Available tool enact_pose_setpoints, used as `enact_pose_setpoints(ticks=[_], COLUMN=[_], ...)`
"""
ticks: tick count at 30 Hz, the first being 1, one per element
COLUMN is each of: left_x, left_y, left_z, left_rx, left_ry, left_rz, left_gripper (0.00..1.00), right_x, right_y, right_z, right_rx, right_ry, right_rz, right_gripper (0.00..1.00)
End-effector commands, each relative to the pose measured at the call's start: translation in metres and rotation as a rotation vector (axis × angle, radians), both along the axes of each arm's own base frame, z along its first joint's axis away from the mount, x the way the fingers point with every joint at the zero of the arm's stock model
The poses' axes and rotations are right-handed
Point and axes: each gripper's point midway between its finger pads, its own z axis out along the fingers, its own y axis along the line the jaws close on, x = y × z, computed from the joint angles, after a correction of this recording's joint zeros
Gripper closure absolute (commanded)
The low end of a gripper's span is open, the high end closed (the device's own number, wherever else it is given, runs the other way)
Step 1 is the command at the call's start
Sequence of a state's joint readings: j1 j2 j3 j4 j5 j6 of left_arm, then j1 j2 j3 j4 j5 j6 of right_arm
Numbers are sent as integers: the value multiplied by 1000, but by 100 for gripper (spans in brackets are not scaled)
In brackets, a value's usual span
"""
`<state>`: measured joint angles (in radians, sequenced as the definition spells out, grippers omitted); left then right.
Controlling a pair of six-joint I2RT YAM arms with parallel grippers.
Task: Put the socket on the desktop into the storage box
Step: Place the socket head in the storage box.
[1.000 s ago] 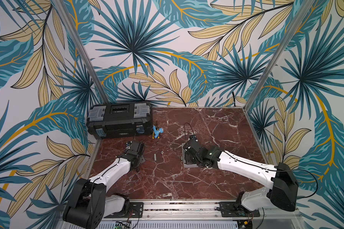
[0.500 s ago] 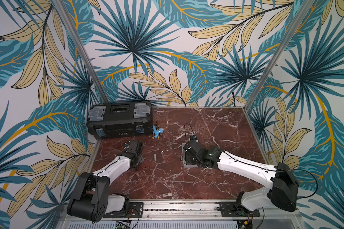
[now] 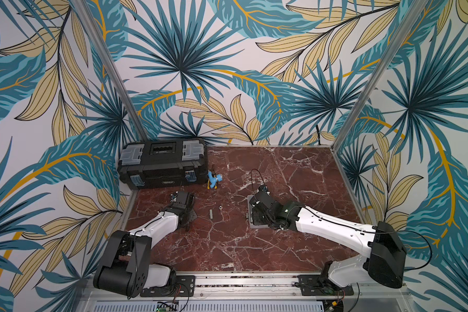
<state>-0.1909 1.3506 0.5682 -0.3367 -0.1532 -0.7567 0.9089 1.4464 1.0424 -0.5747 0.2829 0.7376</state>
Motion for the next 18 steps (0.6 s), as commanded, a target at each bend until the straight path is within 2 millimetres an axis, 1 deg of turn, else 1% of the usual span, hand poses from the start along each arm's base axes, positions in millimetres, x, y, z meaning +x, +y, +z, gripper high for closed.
enact_pose_setpoints(ticks=[1, 3, 4, 5, 6, 9, 12, 15, 18], left_x=[-13, -14, -14, -14, -14, -11, -5, -2, 0], left_y=[-2, -3, -3, -3, -8, -14, -24, -41, -65], left_z=[-9, -7, -5, -2, 1, 15, 35, 57, 79], left_rx=[-29, -34, -36, -38, -65, -97, -118, -162, -230], left_ry=[33, 27, 19, 9, 3, -39, -94, -155, -221], left_rz=[-3, -5, -4, -4, -17, -39, -91, -151, -231], left_gripper=[92, 99, 100, 100, 100, 100, 100, 100, 100], right_x=[-2, -2, -2, -2, -2, -2, -3, -3, -3], right_y=[-2, -2, -2, -2, -1, -2, -4, -5, -6], right_z=[4, 5, 6, 6, 7, 10, 13, 16, 19], right_rx=[13, 16, 18, 21, 25, 30, 43, 53, 63], right_ry=[-10, -11, -12, -13, -15, -22, -30, -39, -48], right_rz=[-10, -12, -13, -11, -12, -16, -22, -30, -33], right_gripper=[73, 73, 73, 73, 73, 73, 73, 73, 73])
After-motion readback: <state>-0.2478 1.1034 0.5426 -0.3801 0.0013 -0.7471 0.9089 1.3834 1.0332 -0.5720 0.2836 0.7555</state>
